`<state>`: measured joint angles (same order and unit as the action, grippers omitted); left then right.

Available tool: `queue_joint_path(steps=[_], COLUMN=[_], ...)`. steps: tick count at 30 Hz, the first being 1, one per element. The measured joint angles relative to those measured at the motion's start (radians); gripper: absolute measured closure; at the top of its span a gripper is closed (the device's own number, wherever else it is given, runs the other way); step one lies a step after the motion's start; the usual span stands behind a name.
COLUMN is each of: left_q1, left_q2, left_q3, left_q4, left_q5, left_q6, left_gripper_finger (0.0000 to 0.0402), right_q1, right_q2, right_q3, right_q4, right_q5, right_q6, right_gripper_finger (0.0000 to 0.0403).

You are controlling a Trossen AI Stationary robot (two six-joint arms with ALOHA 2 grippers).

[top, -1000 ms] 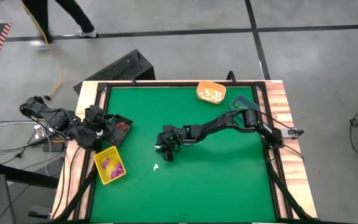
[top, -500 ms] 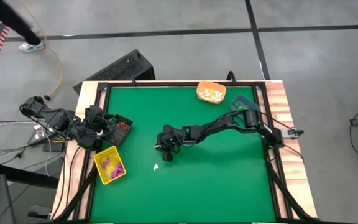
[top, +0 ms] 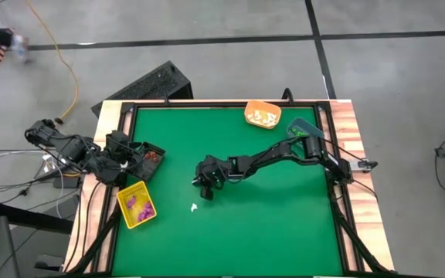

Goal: Sort Halloween decoration
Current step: Put the white ghost toy into the light orange bin

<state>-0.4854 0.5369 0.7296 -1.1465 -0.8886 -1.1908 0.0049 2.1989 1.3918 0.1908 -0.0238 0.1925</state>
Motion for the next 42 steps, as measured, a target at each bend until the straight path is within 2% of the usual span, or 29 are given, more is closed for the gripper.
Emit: queue_joint_path(steps=[13,17,30,35,42], left_q1=[0.0,0.0,0.0,0.0,0.0], left_q2=[0.0,0.0,0.0,0.0,0.0], left_q3=[0.0,0.0,0.0,0.0,0.0], left_q4=[0.0,0.0,0.0,-0.001,-0.002], left_q5=[-0.011,-0.011,-0.013,-0.016,-0.018], left_q6=[0.0,0.001,-0.001,-0.002,-0.003], left_gripper_finger=[0.0202,0.0202,0.0202,0.0202,0.0202], right_q1=[-0.119,-0.176,-0.434,-0.537,-0.633], right_q2=[-0.175,-0.259,-0.534,-0.575,-0.531], right_q3=[0.0,0.001,0.003,0.004,0.003], right_q4=[0.006,-0.057,-0.533,-0.701,-0.868], right_q5=[0.004,0.087,0.346,0.368,0.36], right_q6=[-0.03,-0.047,-0.087,-0.042,0.002], right_gripper_finger=[0.0366,0.0366,0.0366,0.0366,0.0366])
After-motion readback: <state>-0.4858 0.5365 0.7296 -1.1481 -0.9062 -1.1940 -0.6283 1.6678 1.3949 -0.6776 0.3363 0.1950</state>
